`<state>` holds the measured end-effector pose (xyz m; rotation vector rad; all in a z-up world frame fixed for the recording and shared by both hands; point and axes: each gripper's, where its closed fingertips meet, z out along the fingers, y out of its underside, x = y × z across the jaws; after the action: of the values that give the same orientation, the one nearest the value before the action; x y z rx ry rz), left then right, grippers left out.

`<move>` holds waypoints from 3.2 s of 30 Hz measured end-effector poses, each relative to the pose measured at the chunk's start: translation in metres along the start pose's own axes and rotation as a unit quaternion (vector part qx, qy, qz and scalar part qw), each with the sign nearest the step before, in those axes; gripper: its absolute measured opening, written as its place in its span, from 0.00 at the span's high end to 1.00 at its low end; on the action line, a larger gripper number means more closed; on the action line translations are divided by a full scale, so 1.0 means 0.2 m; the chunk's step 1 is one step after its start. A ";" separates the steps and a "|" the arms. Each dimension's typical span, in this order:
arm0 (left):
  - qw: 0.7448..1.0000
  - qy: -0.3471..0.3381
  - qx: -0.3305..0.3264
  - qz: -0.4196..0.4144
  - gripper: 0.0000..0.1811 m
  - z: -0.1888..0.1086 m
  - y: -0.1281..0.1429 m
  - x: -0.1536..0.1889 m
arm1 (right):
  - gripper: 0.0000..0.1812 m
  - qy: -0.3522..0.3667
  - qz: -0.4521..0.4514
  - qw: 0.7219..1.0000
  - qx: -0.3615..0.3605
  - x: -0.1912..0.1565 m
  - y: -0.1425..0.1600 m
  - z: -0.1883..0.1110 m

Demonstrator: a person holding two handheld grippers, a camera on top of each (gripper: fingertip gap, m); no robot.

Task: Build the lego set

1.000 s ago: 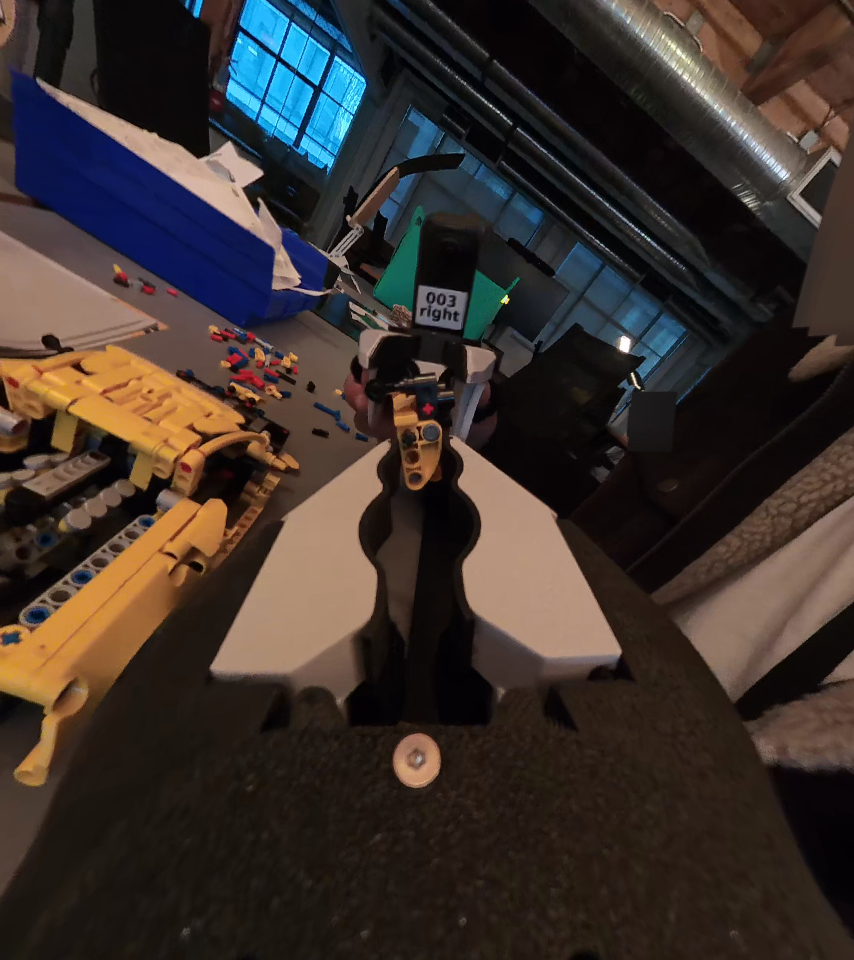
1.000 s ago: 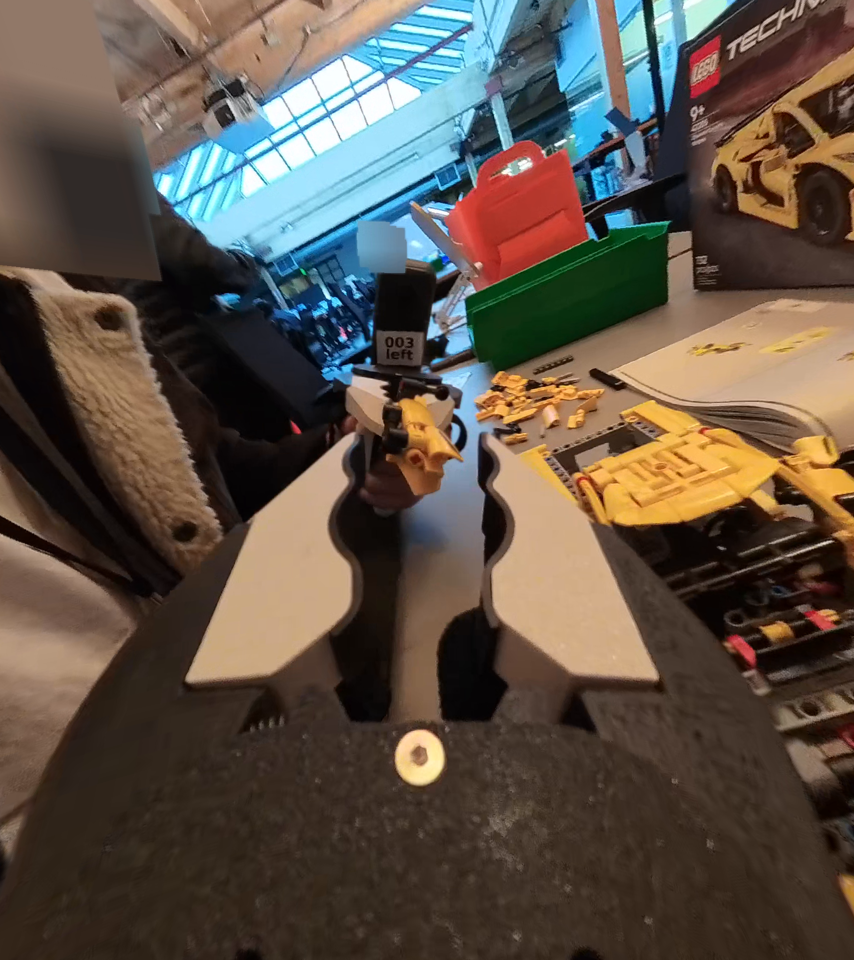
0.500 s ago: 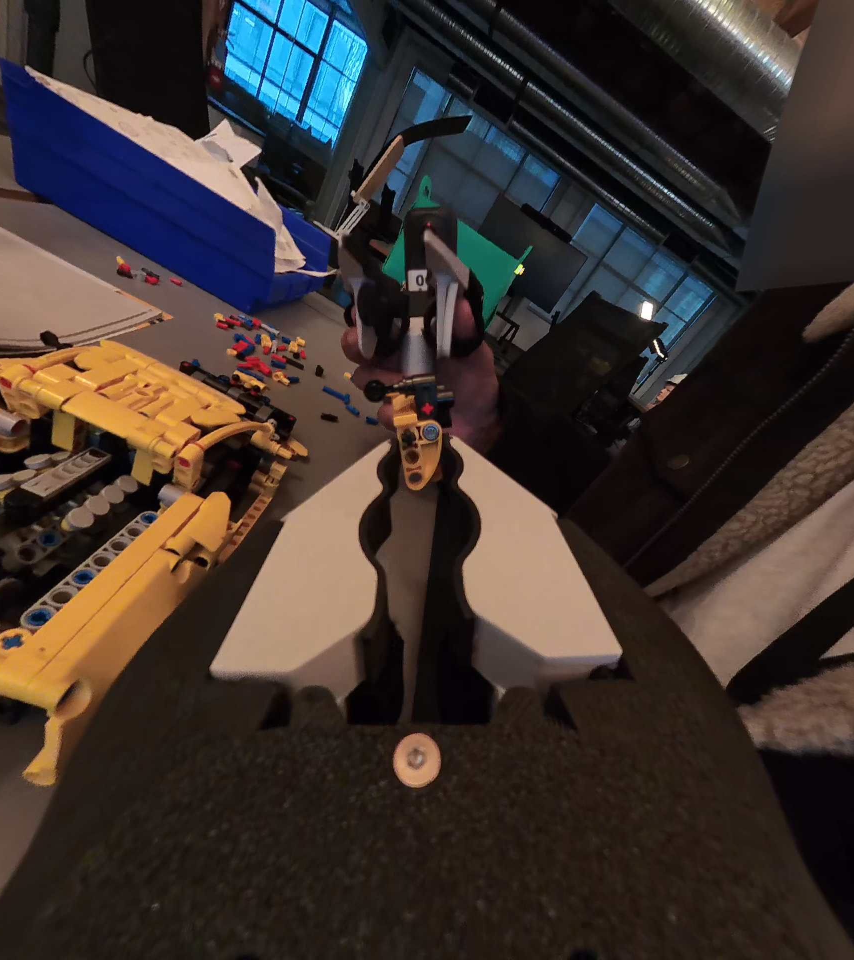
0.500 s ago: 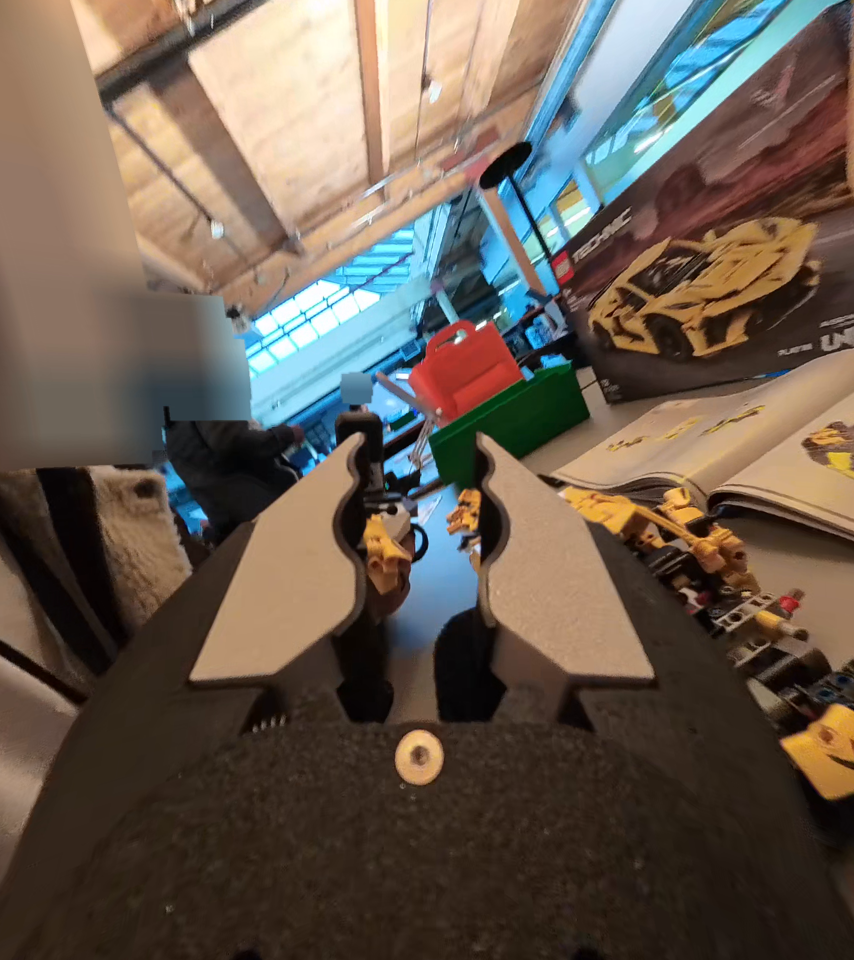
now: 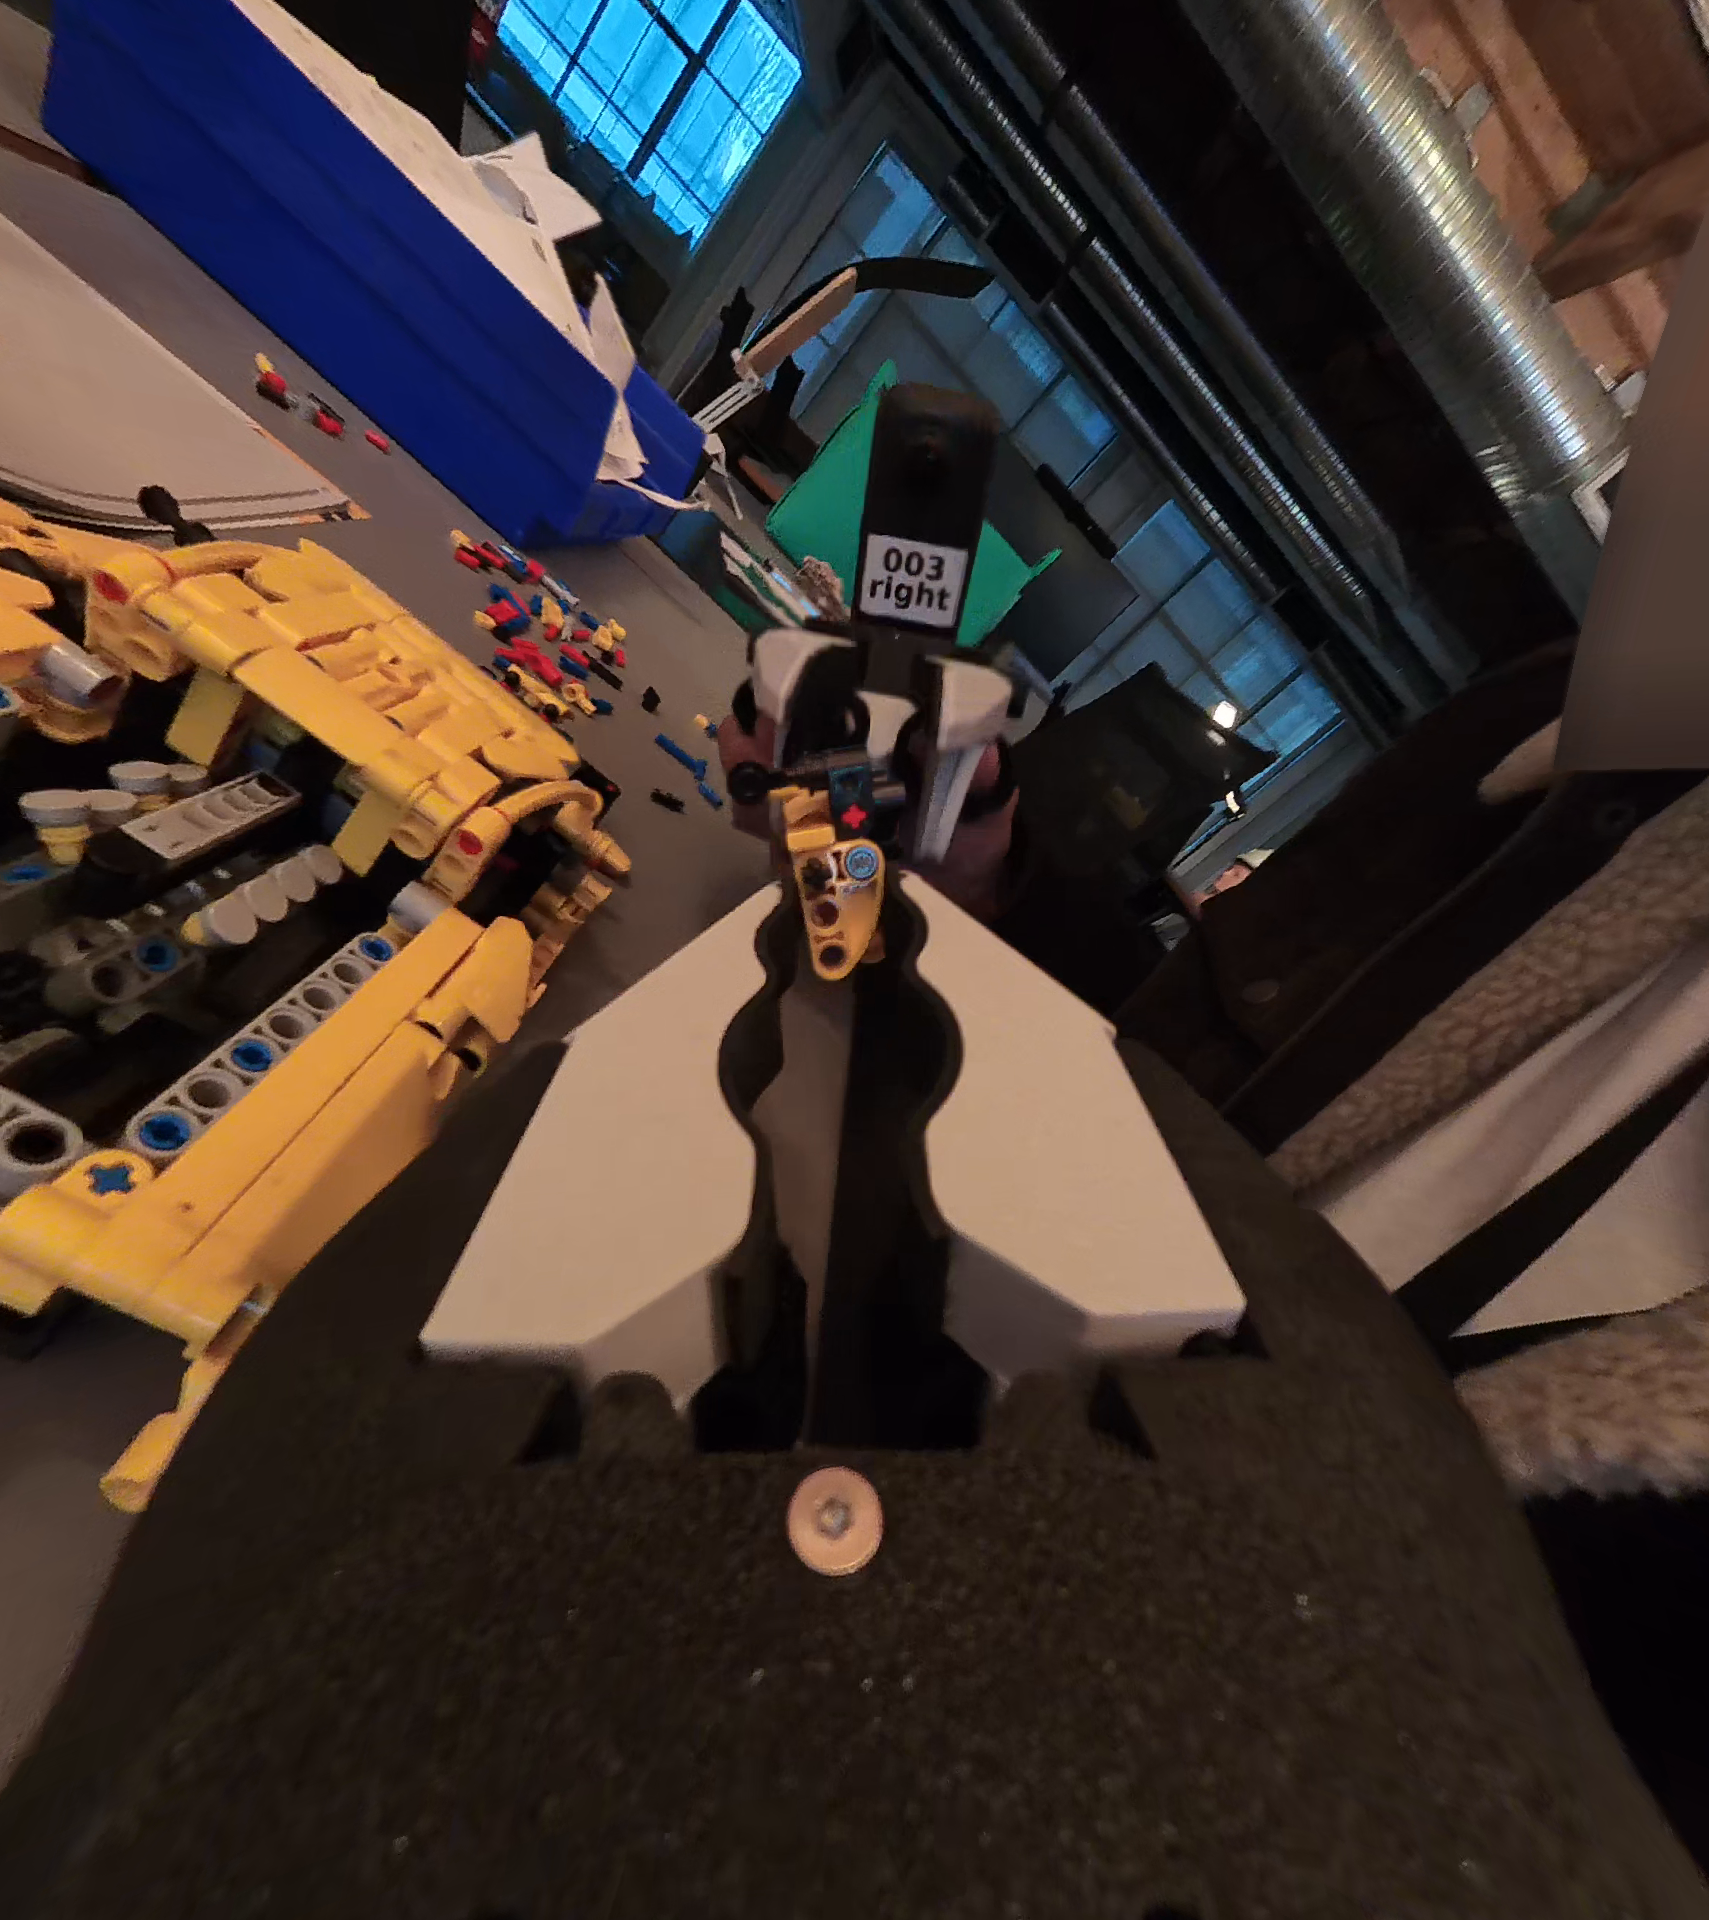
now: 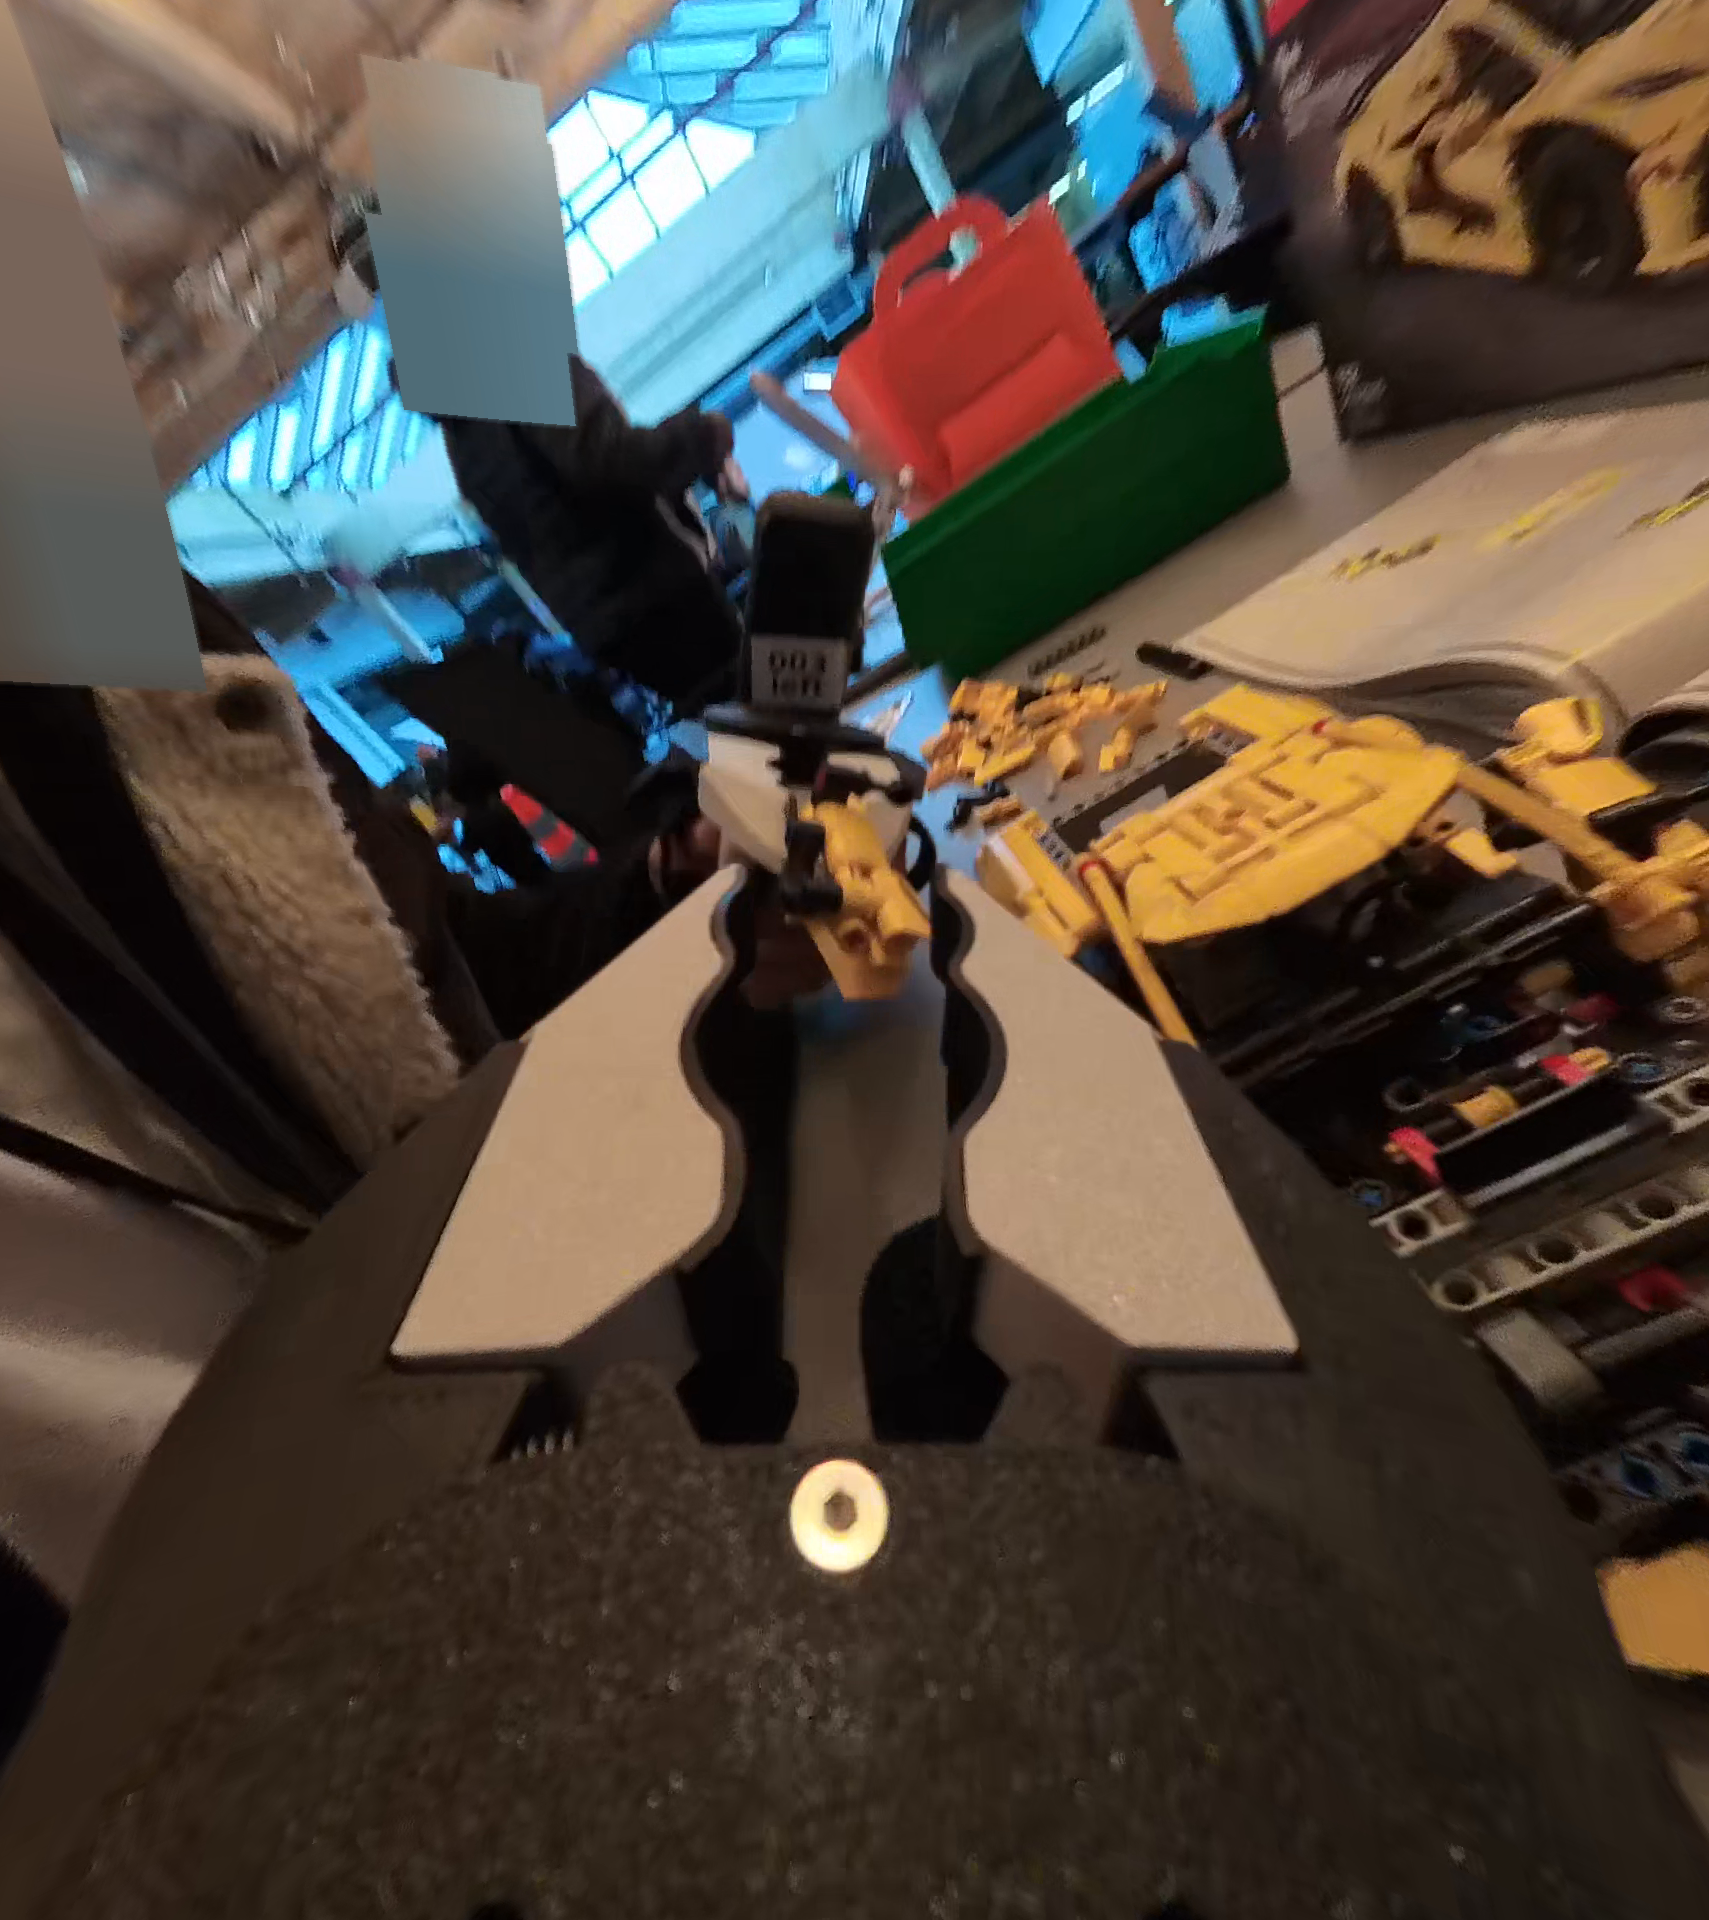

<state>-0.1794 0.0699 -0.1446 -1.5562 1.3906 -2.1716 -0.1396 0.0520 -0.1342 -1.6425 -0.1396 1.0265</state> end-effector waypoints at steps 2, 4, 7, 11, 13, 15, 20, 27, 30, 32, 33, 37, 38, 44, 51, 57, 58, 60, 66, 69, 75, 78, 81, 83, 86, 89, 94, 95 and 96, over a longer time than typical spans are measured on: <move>1.000 0.014 0.007 -0.014 0.91 -0.01 -0.01 0.01 | 0.82 0.002 -0.010 1.000 -0.026 0.00 0.05 0.03; 0.999 0.031 0.014 -0.029 0.91 -0.01 -0.02 0.03 | 0.82 0.004 -0.022 0.999 -0.033 -0.01 0.06 0.04; 0.996 0.071 0.017 -0.057 0.92 -0.02 -0.03 0.08 | 0.80 -0.010 -0.020 0.999 -0.036 -0.03 0.07 0.05; 0.983 0.141 0.030 -0.111 0.92 -0.03 -0.05 0.15 | 0.80 -0.054 -0.025 0.998 -0.037 -0.12 0.07 0.08; 0.969 0.193 0.042 -0.151 0.92 -0.06 -0.08 0.20 | 0.80 -0.073 -0.039 0.996 -0.030 -0.17 0.06 0.10; 0.954 0.229 0.045 -0.185 0.92 -0.07 -0.09 0.22 | 0.80 -0.075 -0.072 0.995 -0.005 -0.21 0.02 0.11; 0.939 0.274 0.054 -0.200 0.92 -0.08 -0.11 0.27 | 0.79 -0.057 -0.173 0.981 0.072 -0.27 -0.09 0.12; 0.942 0.266 0.055 -0.198 0.92 -0.08 -0.11 0.26 | 0.83 -0.047 -0.228 0.968 0.093 -0.33 -0.09 0.16; 0.943 0.262 0.049 -0.197 0.92 -0.07 -0.10 0.26 | 0.84 -0.041 -0.222 0.970 0.094 -0.31 -0.09 0.15; 0.943 0.264 0.047 -0.195 0.92 -0.07 -0.10 0.27 | 0.85 -0.038 -0.220 0.970 0.099 -0.30 -0.10 0.14; 0.944 0.264 0.046 -0.194 0.92 -0.07 -0.09 0.27 | 0.86 -0.037 -0.223 0.969 0.100 -0.30 -0.10 0.14; 0.943 0.261 0.033 -0.205 0.92 -0.06 -0.07 0.27 | 0.89 -0.035 -0.252 0.962 0.100 -0.32 -0.10 0.14; 0.944 0.256 0.026 -0.207 0.92 -0.05 -0.05 0.26 | 0.90 -0.031 -0.263 0.959 0.097 -0.32 -0.09 0.14; 0.945 0.247 0.029 -0.211 0.92 -0.05 -0.06 0.25 | 0.92 -0.003 -0.300 0.951 0.074 -0.30 -0.06 0.15; 0.969 0.182 0.050 -0.162 0.91 -0.05 -0.09 0.17 | 0.92 0.067 -0.353 0.932 0.049 -0.24 -0.05 0.15; 0.993 0.093 0.041 -0.056 0.85 -0.02 -0.06 0.12 | 0.93 0.086 -0.340 0.935 0.048 -0.21 -0.07 0.13; 0.994 0.089 0.042 -0.056 0.85 -0.02 -0.06 0.11 | 0.93 0.088 -0.340 0.935 0.044 -0.20 -0.06 0.13; 0.993 0.085 0.045 -0.064 0.85 -0.03 -0.07 0.10 | 0.92 0.094 -0.342 0.934 0.037 -0.19 -0.05 0.14; 0.990 0.101 0.043 -0.094 0.86 -0.03 -0.07 0.10 | 0.93 0.095 -0.337 0.936 0.034 -0.20 -0.05 0.13; 0.990 0.096 0.039 -0.092 0.86 -0.02 -0.06 0.09 | 0.93 0.092 -0.333 0.938 0.036 -0.20 -0.05 0.13; 0.990 0.091 0.042 -0.103 0.86 -0.03 -0.06 0.07 | 0.93 0.090 -0.325 0.941 0.032 -0.20 -0.05 0.13; 0.990 0.091 0.033 -0.106 0.87 -0.02 -0.05 0.07 | 0.93 0.087 -0.325 0.941 0.033 -0.21 -0.05 0.13; 0.989 0.096 0.020 -0.109 0.88 -0.02 -0.03 0.08 | 0.93 0.079 -0.318 0.944 0.036 -0.22 -0.05 0.13; 0.989 0.093 0.014 -0.112 0.88 -0.02 -0.02 0.07 | 0.93 0.079 -0.314 0.946 0.030 -0.22 -0.04 0.13; 0.985 0.113 0.010 -0.130 0.89 -0.03 -0.02 0.09 | 0.93 0.065 -0.312 0.947 0.035 -0.23 -0.04 0.14; 0.979 0.138 0.013 -0.153 0.90 -0.04 -0.02 0.11 | 0.93 0.054 -0.307 0.949 0.041 -0.25 -0.05 0.13; 0.972 0.164 0.026 -0.168 0.91 -0.05 -0.05 0.13 | 0.92 0.038 -0.315 0.947 0.055 -0.27 -0.06 0.13; 0.970 0.170 0.027 -0.169 0.91 -0.05 -0.05 0.14 | 0.91 0.034 -0.315 0.947 0.054 -0.27 -0.05 0.14; 0.970 0.175 0.030 -0.167 0.92 -0.05 -0.06 0.15 | 0.89 0.029 -0.313 0.948 0.052 -0.28 -0.04 0.14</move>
<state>-0.1973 0.0658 -0.1168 -1.5343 1.1965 -2.7729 -0.1891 0.0440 -0.0961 -1.3896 -0.5231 0.4871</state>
